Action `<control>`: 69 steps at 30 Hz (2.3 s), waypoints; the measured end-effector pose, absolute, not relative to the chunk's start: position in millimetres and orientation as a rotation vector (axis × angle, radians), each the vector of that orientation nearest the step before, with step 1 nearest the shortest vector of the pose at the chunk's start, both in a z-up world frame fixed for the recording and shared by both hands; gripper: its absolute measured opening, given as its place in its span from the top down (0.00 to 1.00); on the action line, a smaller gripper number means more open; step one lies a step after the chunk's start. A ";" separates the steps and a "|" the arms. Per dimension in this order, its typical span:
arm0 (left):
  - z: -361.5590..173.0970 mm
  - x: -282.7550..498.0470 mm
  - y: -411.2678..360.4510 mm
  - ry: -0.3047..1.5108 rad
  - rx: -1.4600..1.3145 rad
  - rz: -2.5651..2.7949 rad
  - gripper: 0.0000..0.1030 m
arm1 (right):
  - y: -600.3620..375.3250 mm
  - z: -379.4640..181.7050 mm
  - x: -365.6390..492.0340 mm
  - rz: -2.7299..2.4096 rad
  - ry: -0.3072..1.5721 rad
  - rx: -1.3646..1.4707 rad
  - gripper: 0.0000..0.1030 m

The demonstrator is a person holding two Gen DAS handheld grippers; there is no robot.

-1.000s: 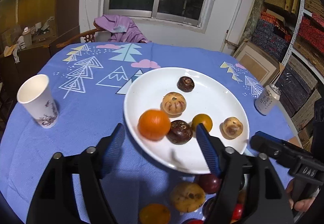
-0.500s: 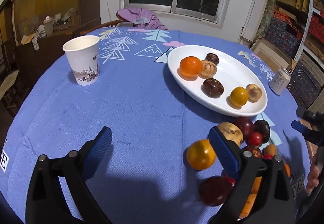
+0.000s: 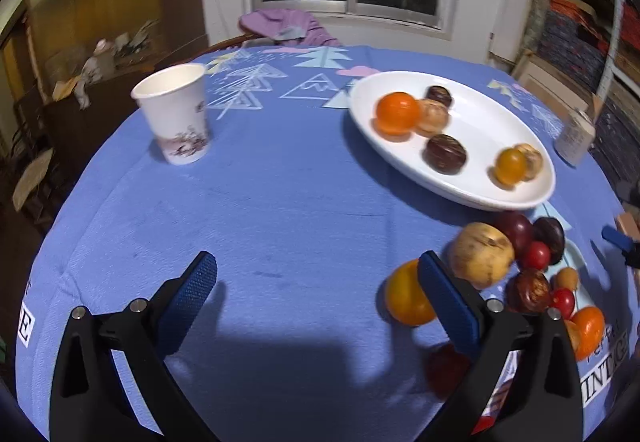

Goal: Organize fruits
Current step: 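Move the left gripper toward an orange fruit on the cloth, then grasp the orange fruit with the left gripper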

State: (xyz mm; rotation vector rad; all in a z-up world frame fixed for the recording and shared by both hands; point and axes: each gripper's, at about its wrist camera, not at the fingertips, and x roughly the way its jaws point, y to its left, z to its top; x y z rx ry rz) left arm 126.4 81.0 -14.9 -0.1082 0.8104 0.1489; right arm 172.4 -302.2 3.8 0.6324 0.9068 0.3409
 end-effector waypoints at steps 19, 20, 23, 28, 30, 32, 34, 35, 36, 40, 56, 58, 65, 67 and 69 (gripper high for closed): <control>-27.0 120.7 69.6 0.863 -0.069 0.043 0.04 | -304.7 1.3 173.2 0.342 0.917 0.657 0.08; -25.1 119.6 76.2 0.857 -0.091 0.057 0.04 | -304.9 1.5 172.9 0.343 0.916 0.659 0.07; -21.0 117.7 98.3 0.849 -0.171 0.083 0.04 | -305.7 1.8 172.8 0.347 0.913 0.663 0.08; -25.9 120.4 105.7 0.880 -0.247 0.032 0.04 | -304.1 1.5 172.9 0.352 0.918 0.660 0.07; -26.8 120.3 99.9 0.884 -0.245 0.000 0.04 | -304.0 1.0 173.5 0.351 0.921 0.660 0.07; -28.0 121.4 94.3 0.889 -0.235 -0.017 0.11 | -304.0 1.0 173.7 0.351 0.922 0.659 0.07; -32.6 123.4 92.0 0.911 -0.242 -0.035 0.35 | -303.9 0.8 173.7 0.352 0.921 0.657 0.07; -35.9 125.1 92.5 0.928 -0.259 -0.049 0.39 | -303.5 0.7 173.8 0.352 0.922 0.656 0.07; -37.2 126.1 91.9 0.932 -0.260 -0.047 0.41 | -303.2 0.5 174.0 0.353 0.923 0.654 0.07; -36.4 126.5 88.0 0.932 -0.261 -0.069 0.41 | -302.8 0.4 174.0 0.351 0.922 0.648 0.07; -36.0 111.4 91.0 0.911 -0.253 -0.028 0.62 | -290.1 3.4 172.7 0.405 0.930 0.581 0.07; -34.8 111.4 91.6 0.900 -0.233 -0.006 0.62 | -281.7 4.8 171.3 0.443 0.935 0.550 0.08; -36.1 114.3 88.7 0.899 -0.181 0.024 0.62 | -243.6 3.6 168.1 0.542 0.965 0.447 0.08; -36.8 114.5 87.5 0.899 -0.169 0.028 0.62 | -234.3 2.1 170.3 0.545 0.975 0.424 0.08; -38.9 115.8 86.7 0.908 -0.159 0.037 0.62 | -220.2 -0.6 174.0 0.540 0.997 0.362 0.08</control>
